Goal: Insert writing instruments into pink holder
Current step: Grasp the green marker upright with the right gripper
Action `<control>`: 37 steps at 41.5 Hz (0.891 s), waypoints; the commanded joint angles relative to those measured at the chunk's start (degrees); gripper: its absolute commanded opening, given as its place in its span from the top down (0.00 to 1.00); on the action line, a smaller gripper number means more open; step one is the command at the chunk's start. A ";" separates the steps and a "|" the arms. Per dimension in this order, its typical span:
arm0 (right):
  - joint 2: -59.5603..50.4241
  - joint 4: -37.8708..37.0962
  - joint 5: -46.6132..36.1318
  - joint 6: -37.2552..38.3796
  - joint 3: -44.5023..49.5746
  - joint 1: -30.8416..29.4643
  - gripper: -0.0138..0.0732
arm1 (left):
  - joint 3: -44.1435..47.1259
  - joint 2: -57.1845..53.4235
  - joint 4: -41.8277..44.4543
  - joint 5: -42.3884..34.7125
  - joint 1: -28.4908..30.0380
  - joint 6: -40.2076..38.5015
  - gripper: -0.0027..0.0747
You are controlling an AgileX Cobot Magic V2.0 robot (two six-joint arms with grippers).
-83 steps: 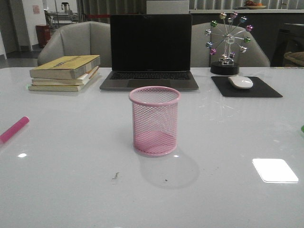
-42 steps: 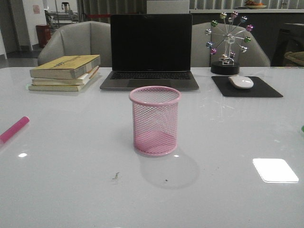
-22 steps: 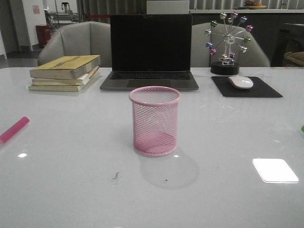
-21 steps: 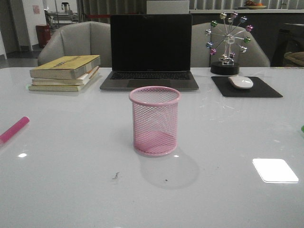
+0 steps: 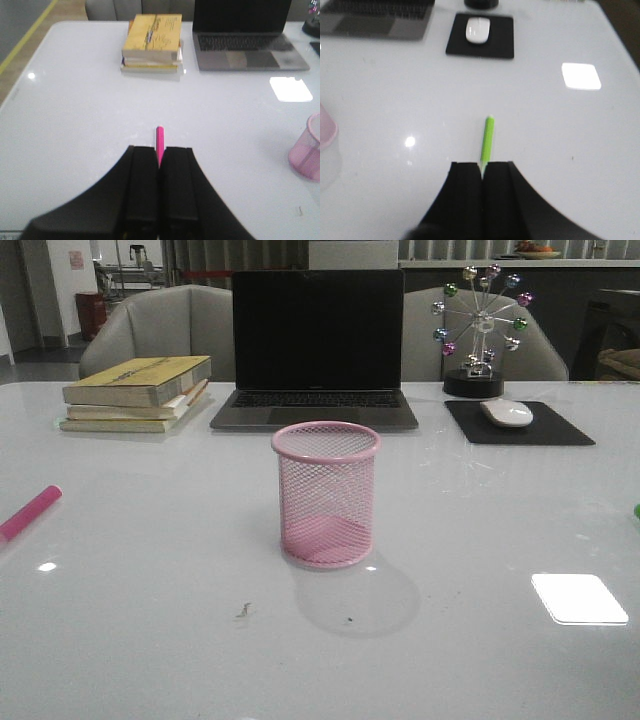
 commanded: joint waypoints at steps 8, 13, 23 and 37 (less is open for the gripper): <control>10.86 1.33 -1.20 -0.25 1.81 -0.11 0.77 | 2.74 6.97 0.21 -4.35 -0.38 -0.01 0.85; 13.84 2.57 -0.97 -0.25 1.69 -0.11 0.70 | 3.96 8.20 0.98 -5.66 -0.60 0.38 0.79; 19.56 2.64 -0.94 -0.10 0.41 -0.18 0.29 | 4.50 8.17 0.98 -10.40 -8.45 0.38 0.29; 34.92 2.64 -2.94 0.31 -8.15 -4.71 0.28 | 4.50 8.17 0.98 -10.89 -21.37 0.38 0.28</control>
